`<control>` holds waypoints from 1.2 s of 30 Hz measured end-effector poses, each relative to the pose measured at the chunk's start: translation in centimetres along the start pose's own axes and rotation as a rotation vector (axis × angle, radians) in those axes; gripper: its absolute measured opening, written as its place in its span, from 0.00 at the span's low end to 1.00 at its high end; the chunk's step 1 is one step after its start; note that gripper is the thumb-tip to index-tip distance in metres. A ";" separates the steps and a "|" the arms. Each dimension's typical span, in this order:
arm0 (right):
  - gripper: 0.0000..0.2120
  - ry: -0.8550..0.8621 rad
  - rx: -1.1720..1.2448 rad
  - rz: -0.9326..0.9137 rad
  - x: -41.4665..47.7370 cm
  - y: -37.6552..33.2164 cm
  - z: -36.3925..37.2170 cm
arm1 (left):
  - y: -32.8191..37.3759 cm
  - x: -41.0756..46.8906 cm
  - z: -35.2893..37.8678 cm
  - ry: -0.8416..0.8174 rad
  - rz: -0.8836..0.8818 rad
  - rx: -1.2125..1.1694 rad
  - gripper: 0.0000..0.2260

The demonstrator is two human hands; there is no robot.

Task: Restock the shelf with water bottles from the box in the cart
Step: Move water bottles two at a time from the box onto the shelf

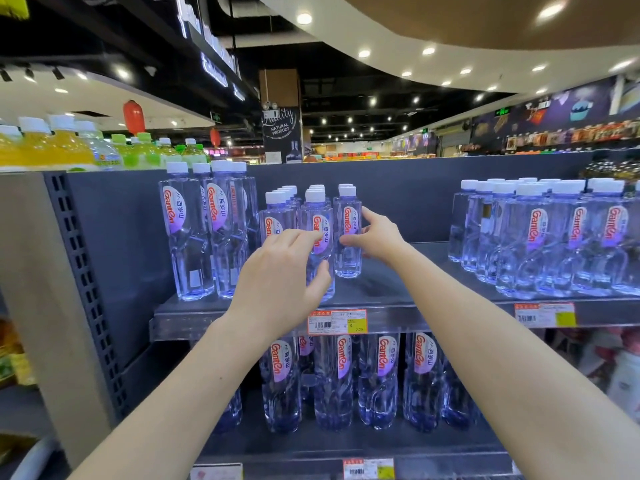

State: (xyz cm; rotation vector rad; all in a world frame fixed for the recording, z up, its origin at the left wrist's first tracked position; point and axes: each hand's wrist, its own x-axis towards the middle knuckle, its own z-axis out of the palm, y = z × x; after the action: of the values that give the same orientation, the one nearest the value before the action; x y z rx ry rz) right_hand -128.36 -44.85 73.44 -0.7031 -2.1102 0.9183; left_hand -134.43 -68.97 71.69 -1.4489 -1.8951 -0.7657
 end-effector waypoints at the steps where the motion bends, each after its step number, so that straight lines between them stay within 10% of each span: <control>1: 0.24 0.003 0.006 0.004 0.2 0.1 0.1 | -0.1 -0.1 0.1 -0.001 -0.001 -0.005 0.19; 28: 0.27 -0.004 -0.073 0.052 1.8 0.2 0.6 | -0.1 -0.3 -0.2 -0.075 -0.042 -0.055 0.22; 33: 0.46 0.028 -0.080 0.177 0.7 0.2 0.6 | -0.1 -0.2 -0.5 -0.094 -0.039 -0.021 0.25; 36: 0.28 0.056 -0.242 0.162 -0.3 0.2 0.5 | 0.1 -0.6 -0.6 -0.110 -0.021 -0.011 0.26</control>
State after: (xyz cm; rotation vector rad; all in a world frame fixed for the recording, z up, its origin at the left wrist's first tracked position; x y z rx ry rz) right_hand -128.50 -45.14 72.88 -1.0240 -2.1598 0.7242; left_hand -134.15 -69.73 71.64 -1.5078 -1.9945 -0.7200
